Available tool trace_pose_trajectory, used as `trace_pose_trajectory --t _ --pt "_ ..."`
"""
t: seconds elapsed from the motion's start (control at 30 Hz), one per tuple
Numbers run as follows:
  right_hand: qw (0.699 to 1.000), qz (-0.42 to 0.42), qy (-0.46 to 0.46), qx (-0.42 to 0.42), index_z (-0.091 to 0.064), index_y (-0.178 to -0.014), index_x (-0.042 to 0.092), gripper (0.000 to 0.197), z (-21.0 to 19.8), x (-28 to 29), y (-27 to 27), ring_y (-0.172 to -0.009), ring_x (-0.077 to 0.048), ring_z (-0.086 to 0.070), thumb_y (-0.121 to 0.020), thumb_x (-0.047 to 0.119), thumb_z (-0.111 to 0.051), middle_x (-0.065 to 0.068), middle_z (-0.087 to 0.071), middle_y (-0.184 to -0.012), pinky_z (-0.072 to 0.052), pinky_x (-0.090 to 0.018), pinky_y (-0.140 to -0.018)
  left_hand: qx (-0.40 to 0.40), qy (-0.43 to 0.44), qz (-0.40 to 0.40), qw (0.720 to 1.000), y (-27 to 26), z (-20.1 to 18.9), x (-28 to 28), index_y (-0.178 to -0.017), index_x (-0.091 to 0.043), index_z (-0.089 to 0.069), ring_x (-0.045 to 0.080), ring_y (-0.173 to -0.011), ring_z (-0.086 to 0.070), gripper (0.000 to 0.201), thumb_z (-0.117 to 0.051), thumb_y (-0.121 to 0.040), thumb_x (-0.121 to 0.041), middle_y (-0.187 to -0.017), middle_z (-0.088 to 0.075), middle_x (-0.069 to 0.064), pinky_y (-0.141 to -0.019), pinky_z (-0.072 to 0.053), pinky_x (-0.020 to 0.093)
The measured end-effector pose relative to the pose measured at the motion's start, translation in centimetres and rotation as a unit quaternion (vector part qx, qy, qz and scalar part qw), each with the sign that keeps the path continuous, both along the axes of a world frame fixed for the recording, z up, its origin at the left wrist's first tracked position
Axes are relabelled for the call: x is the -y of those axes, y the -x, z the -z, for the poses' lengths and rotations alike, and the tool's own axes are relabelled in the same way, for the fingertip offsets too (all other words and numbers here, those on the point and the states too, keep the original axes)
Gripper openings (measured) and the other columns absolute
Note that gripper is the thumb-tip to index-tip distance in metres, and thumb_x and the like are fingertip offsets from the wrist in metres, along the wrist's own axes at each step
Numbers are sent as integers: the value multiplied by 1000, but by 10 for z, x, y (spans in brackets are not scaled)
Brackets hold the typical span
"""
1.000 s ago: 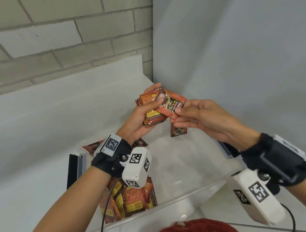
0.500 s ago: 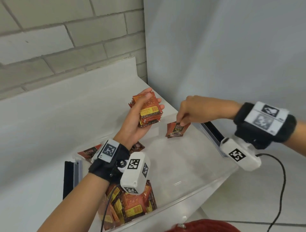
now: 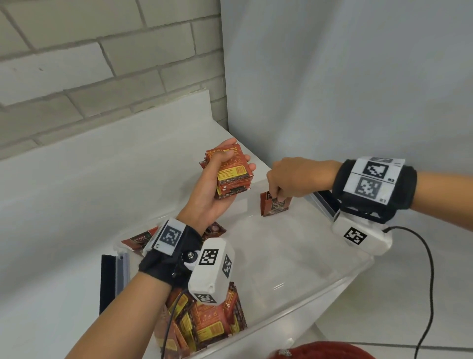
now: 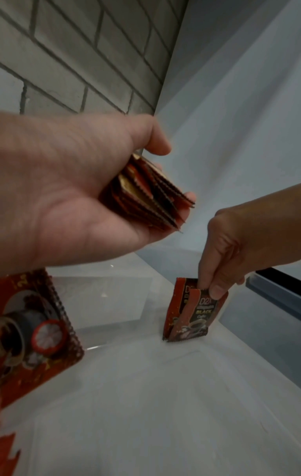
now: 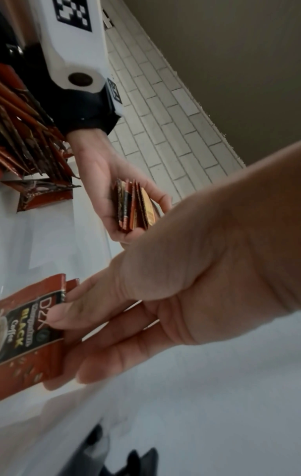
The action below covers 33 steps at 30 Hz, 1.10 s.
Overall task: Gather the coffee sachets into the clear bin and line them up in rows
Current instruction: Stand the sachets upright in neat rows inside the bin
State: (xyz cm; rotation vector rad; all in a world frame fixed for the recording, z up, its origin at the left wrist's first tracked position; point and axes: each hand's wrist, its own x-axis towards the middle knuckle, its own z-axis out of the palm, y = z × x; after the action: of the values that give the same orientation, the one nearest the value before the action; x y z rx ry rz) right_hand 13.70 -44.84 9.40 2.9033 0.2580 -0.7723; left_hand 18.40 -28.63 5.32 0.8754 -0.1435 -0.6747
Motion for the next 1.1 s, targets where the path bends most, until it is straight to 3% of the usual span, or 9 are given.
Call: trace_pose_trajectory --t 0.1,0.23,0.3,0.43,0.63,0.8,0.9,1.0,1.1 --pt "1000 5 -11 0 -68 -119 14 26 0 1 0 -98 -23 -62 -96 15 -58 -3 -67 -119 -40 -22 -65 -2 2 -4 1000 0 0 0 -116 -21 -59 24 -81 -67 25 -49 -94 -15 -90 -68 10 -77 -51 31" --pt "1000 18 -20 -1 -69 -117 13 24 2 2 0 -86 -19 -56 -95 14 -59 -4 -67 -118 -39 -20 -59 -6 7 -7 1000 0 1 0 -117 -19 -60 26 -84 -67 27 -48 -94 -13 -93 -68 12 -78 -52 33" --pt "999 20 -24 3 -70 -116 13 23 2 2 0 -87 -20 -59 -94 14 -60 -3 -67 -117 -40 -21 -61 -7 7 -6 1000 0 2 -1 -116 -19 -61 25 -84 -66 28 -48 -93 -12 -94 -68 12 -79 -52 33" --pt "999 21 -31 29 -74 -106 13 19 0 2 0 -75 -18 -53 -90 12 -64 -3 -70 -104 -35 -18 -53 -5 7 -4 1000 0 1 -1 -116 -18 -62 21 -82 -66 29 -49 -92 -8 -97 -67 11 -76 -55 32" --pt "996 36 -56 61 -76 -100 13 15 -11 7 4 -80 -17 -59 -89 10 -66 -1 -70 -98 -44 -25 -68 15 -14 -4 1000 1 0 0 -117 -20 -61 18 -84 -67 33 -52 -89 -5 -101 -67 4 -66 -55 28" --pt "986 89 -119 71 -75 -103 14 18 -22 14 6 -82 -13 -67 -90 11 -62 1 -74 -93 -48 -18 -71 24 -13 3 1000 2 0 0 -125 -17 -57 19 -86 -69 50 -62 -77 -7 -102 -70 4 -64 -56 28" --pt "945 174 -274 38 -69 -109 16 22 -37 19 10 -78 -13 -71 -87 17 -69 0 -75 -87 -55 -19 -71 27 -5 12 1000 2 -1 0 -122 -19 -57 21 -87 -70 49 -63 -75 -5 -101 -71 4 -63 -56 29" --pt "861 247 -444 -23 -61 -113 18 34 -46 17 18 -88 -13 -71 -82 18 -74 -1 -75 -95 -58 -24 -76 33 9 26 999 2 -1 0 -118 -19 -58 22 -87 -70 45 -61 -77 -3 -102 -70 6 -63 -56 29" --pt "827 272 -491 -13 -60 -111 19 35 -37 9 25 -88 -14 -71 -80 24 -74 -1 -74 -95 -57 -25 -77 36 23 41 998 3 0 0 -118 -18 -58 25 -90 -69 43 -63 -79 1 -109 -66 10 -69 -58 31"
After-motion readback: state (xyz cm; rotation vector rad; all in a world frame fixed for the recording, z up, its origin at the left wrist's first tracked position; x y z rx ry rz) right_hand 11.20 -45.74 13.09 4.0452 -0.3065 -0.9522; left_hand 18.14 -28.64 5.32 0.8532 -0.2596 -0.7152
